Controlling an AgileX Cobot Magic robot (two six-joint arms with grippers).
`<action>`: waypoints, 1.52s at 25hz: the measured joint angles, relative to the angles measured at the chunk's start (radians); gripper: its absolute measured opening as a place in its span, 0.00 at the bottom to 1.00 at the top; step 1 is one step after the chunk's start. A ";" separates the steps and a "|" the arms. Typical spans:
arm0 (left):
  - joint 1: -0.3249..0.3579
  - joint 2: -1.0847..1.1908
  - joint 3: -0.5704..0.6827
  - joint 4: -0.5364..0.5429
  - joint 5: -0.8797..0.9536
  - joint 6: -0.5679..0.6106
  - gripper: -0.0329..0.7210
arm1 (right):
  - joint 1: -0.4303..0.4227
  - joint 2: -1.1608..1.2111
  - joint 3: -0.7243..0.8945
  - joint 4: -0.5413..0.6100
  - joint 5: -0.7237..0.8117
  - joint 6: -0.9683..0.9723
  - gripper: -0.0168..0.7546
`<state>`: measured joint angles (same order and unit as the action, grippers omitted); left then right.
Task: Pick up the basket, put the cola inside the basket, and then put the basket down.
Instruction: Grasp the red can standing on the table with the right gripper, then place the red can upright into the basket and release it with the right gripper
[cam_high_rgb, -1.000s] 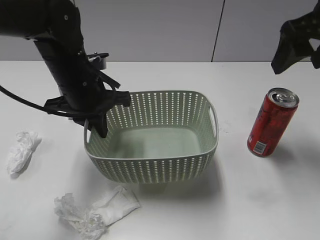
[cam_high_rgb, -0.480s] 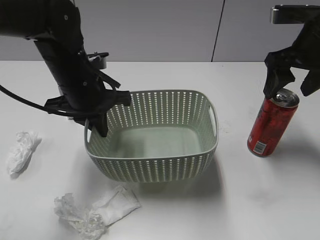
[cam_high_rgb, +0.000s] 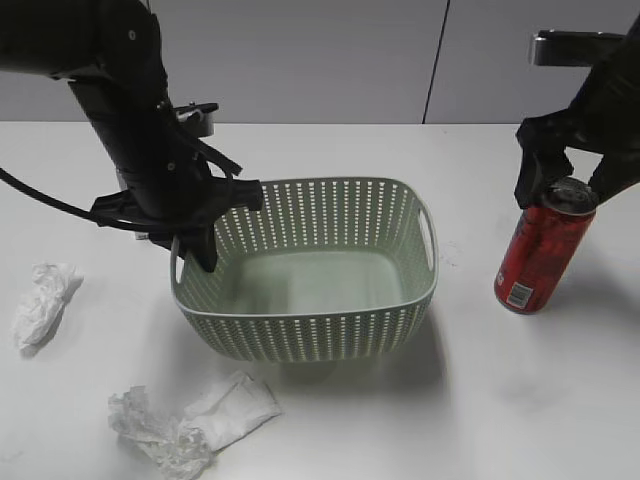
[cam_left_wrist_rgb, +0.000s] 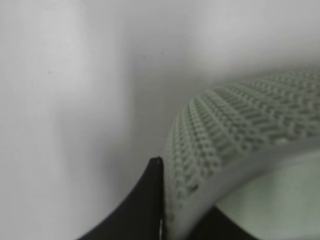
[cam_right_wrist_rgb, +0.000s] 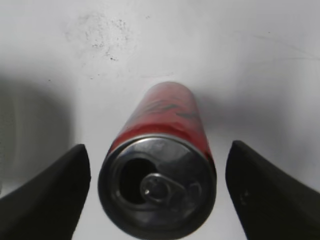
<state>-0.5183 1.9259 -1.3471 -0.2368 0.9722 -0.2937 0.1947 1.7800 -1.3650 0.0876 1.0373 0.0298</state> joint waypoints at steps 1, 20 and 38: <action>0.000 0.000 0.000 0.000 0.000 0.000 0.04 | 0.000 0.011 0.000 0.000 -0.004 0.000 0.85; 0.000 0.000 0.000 0.000 -0.001 0.001 0.04 | 0.000 0.061 0.000 -0.010 0.035 0.001 0.72; 0.000 0.000 0.000 0.000 0.000 0.001 0.04 | 0.010 -0.070 -0.072 -0.018 0.150 -0.030 0.68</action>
<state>-0.5183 1.9259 -1.3471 -0.2368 0.9724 -0.2930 0.2048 1.7099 -1.4372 0.0694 1.1872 0.0000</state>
